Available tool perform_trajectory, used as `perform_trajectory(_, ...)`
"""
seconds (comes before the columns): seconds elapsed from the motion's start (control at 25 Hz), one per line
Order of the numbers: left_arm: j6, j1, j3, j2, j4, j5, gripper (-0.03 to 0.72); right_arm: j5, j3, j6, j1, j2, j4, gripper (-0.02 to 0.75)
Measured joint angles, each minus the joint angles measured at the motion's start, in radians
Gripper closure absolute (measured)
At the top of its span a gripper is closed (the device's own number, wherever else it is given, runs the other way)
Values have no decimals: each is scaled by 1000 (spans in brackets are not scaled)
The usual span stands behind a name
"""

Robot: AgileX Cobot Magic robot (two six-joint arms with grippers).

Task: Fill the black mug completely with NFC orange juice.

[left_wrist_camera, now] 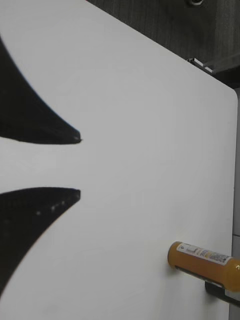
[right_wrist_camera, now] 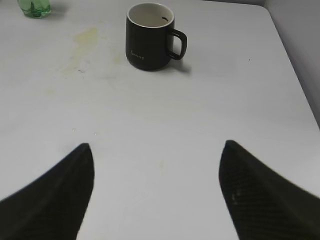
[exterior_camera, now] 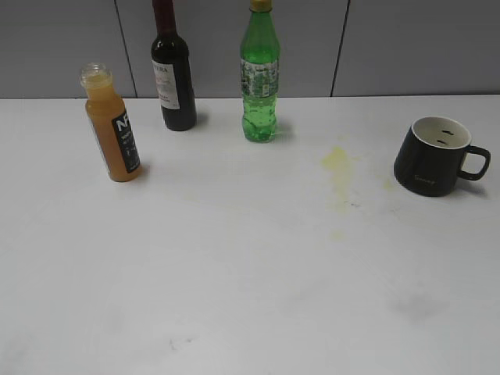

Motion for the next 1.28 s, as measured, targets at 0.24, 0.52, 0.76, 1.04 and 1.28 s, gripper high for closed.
perform_trajectory(0.24,0,0,0,0,0,0,451,0,0,0,0,0,0,146)
perform_trajectory(0.52,0,0,0,0,0,0,451,0,0,8,0,-1,1,146)
perform_trajectory(0.76,0,0,0,0,0,0,451,-192,-20,13,0,35,-2,146)
perform_trajectory(1.04,0,0,0,0,0,0,451,-642,95,34,0,207,-9,130)
perform_trajectory(1.28,0,0,0,0,0,0,451,-1068,173,38,0,523,-11,81)
